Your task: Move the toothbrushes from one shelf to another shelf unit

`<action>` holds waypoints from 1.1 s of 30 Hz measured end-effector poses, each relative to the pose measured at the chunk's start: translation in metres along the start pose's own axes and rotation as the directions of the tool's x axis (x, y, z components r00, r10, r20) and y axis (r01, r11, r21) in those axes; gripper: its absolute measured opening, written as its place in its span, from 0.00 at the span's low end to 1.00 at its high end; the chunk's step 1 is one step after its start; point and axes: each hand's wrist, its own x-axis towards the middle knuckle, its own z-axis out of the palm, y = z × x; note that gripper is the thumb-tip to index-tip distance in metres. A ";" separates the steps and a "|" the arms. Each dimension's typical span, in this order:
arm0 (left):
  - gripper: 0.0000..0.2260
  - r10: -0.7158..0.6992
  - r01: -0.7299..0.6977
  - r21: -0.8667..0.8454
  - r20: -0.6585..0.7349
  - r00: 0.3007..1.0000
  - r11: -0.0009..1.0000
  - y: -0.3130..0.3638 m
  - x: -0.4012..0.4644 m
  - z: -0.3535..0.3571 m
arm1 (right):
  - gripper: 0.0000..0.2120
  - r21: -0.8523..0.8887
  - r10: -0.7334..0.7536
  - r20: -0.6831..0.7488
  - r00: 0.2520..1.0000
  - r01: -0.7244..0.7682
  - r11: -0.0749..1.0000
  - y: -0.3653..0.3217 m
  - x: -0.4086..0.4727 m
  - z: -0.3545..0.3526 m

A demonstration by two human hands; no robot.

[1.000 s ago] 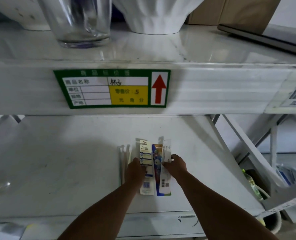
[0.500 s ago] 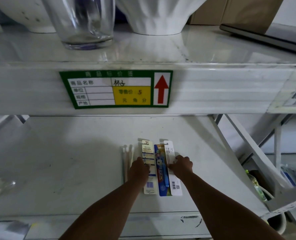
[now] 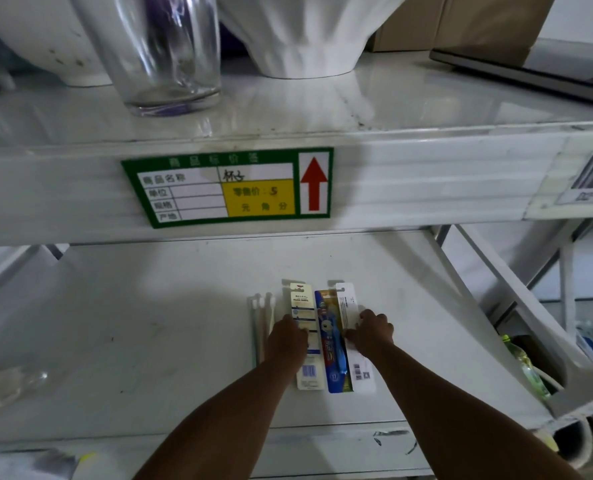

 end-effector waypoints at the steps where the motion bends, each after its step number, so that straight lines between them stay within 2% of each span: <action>1: 0.09 0.007 -0.007 0.005 -0.002 1.000 1.000 0.001 0.000 -0.001 | 0.28 0.000 0.004 0.000 1.000 -0.004 1.000 0.000 0.000 -0.001; 4: 0.10 0.043 -0.042 0.042 -0.023 0.999 0.998 0.006 0.000 -0.007 | 0.29 -0.003 0.015 0.000 1.000 -0.015 1.000 0.001 0.002 -0.005; 8: 0.14 0.220 -0.166 0.303 -0.156 0.963 0.939 0.018 0.006 -0.027 | 0.27 -0.053 -0.029 0.000 1.000 0.029 0.998 -0.003 0.006 -0.022; 11: 0.24 0.264 -0.202 0.409 -0.102 0.959 0.890 0.026 0.015 -0.055 | 0.29 -0.144 -0.135 0.011 0.991 0.135 0.980 -0.018 0.008 -0.044; 16: 0.27 0.140 -0.101 0.384 -0.074 0.987 0.918 0.042 0.029 -0.109 | 0.32 -0.219 -0.279 -0.052 0.959 0.262 0.940 -0.074 0.000 -0.081; 21: 0.28 0.067 -0.039 0.400 -0.056 0.996 0.916 0.041 0.026 -0.158 | 0.33 -0.294 -0.442 -0.020 0.897 0.417 0.860 -0.138 -0.016 -0.074; 28: 0.29 -0.111 0.161 0.393 -0.146 0.983 0.905 -0.028 0.007 -0.229 | 0.33 -0.335 -0.535 0.105 0.838 0.537 0.775 -0.205 -0.043 -0.023; 33: 0.29 -0.291 0.374 0.340 -0.271 0.918 0.863 -0.091 -0.035 -0.275 | 0.33 -0.336 -0.640 0.232 0.733 0.678 0.654 -0.257 -0.070 0.025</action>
